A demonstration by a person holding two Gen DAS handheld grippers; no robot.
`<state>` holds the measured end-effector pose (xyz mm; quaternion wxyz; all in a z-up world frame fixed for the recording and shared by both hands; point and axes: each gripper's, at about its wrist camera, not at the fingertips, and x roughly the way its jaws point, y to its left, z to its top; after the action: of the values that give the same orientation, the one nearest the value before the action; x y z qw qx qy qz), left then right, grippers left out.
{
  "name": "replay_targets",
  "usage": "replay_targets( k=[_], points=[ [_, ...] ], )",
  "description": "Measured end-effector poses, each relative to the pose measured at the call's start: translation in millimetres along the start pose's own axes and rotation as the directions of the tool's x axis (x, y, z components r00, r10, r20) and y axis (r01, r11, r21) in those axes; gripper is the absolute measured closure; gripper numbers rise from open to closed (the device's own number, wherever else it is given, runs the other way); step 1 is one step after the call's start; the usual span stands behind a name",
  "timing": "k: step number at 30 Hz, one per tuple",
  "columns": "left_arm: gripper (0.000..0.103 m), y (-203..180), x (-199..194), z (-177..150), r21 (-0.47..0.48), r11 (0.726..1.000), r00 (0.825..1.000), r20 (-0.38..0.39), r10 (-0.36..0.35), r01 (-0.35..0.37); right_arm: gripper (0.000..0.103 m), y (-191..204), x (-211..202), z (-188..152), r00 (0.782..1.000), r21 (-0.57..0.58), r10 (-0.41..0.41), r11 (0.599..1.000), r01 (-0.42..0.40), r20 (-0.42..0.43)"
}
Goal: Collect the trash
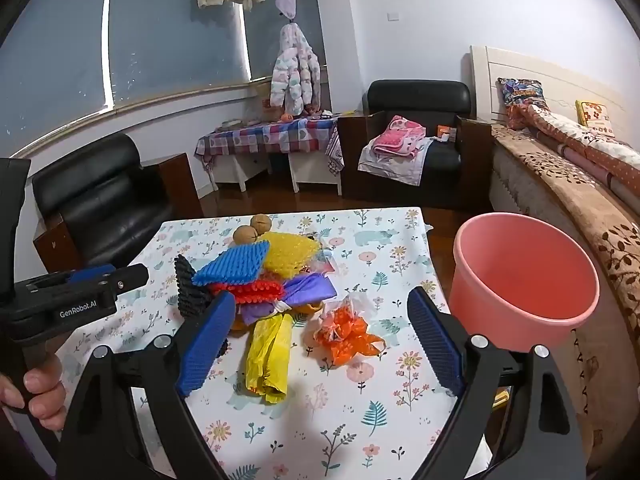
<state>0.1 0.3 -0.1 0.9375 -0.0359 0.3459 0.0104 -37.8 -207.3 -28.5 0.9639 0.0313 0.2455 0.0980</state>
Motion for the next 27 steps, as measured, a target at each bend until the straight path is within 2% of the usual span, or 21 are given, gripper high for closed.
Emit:
replay_targets(
  k=[27],
  points=[
    [0.048,-0.2,0.1,-0.1,0.002,1.000,1.000,0.003,0.003,-0.003,0.015,-8.6,-7.1,5.7,0.998,0.027,-0.034,0.999,0.033,0.043]
  ],
)
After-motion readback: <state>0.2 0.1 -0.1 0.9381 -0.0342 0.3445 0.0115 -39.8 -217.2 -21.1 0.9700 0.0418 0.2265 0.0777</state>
